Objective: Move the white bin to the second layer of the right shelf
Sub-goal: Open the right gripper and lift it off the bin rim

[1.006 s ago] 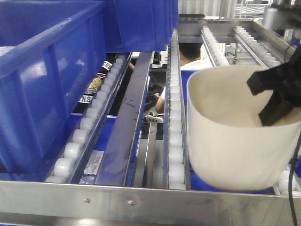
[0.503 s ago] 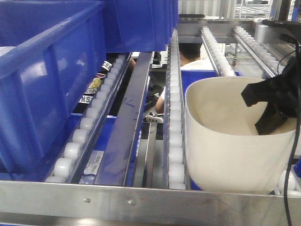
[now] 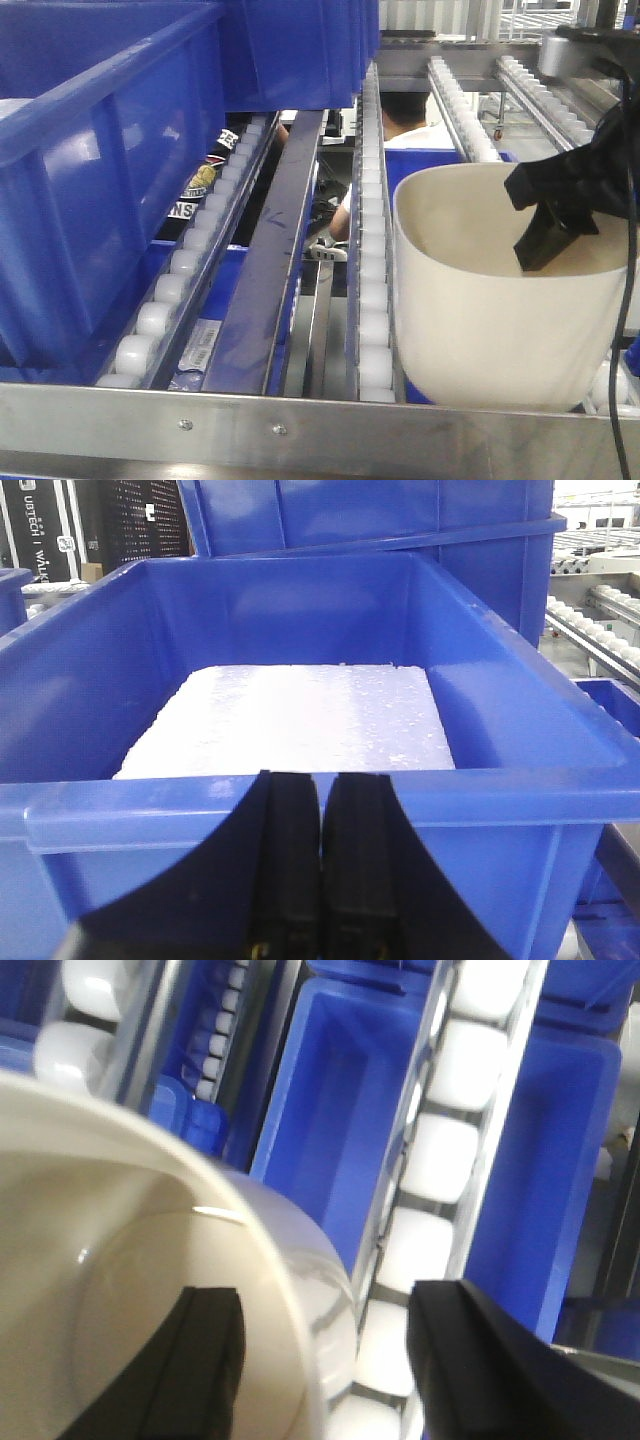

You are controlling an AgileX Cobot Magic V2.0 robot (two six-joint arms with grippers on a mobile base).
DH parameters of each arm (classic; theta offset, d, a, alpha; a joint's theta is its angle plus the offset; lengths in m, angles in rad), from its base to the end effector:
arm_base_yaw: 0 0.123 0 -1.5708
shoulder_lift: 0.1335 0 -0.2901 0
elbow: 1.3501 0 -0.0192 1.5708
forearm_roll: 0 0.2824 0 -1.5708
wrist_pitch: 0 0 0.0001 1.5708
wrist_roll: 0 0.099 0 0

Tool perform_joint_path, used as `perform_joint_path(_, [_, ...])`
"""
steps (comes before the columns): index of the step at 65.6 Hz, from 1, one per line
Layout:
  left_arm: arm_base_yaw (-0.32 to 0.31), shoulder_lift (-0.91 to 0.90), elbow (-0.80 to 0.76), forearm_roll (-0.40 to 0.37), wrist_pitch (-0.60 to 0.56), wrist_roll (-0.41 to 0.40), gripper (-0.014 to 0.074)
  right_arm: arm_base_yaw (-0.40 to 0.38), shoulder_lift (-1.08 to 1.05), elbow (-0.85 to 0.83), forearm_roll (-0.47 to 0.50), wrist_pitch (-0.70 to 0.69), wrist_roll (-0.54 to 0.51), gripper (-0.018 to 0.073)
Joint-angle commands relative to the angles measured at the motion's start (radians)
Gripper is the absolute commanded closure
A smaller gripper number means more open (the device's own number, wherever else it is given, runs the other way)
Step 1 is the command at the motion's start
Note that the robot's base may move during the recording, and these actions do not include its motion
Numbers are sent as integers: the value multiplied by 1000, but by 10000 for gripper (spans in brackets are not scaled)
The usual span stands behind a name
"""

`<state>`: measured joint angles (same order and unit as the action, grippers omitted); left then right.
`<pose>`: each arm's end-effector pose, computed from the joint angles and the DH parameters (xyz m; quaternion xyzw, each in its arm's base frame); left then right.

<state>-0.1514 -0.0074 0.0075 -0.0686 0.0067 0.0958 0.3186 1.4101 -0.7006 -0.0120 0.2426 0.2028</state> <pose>0.0895 -0.0137 0.2110 0.0606 0.6754 -0.0458 0.7335 0.2821 0.0927 0.1886 -0.0593 0.9365 0.0858 0.3348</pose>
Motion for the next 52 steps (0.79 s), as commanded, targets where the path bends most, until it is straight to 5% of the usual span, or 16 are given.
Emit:
perform_joint_path(1, [-2, -13, 33, -5, -87, -7, 512, -1, -52, -29, -3, -68, -2, 82])
perform_joint_path(38, [-2, -13, 33, -5, -87, -7, 512, -1, -343, -22, -4, -99, -2, 89])
perform_joint_path(52, [-2, -13, 33, -5, -87, -7, 512, -66, -522, 112, -4, -262, -2, 368])
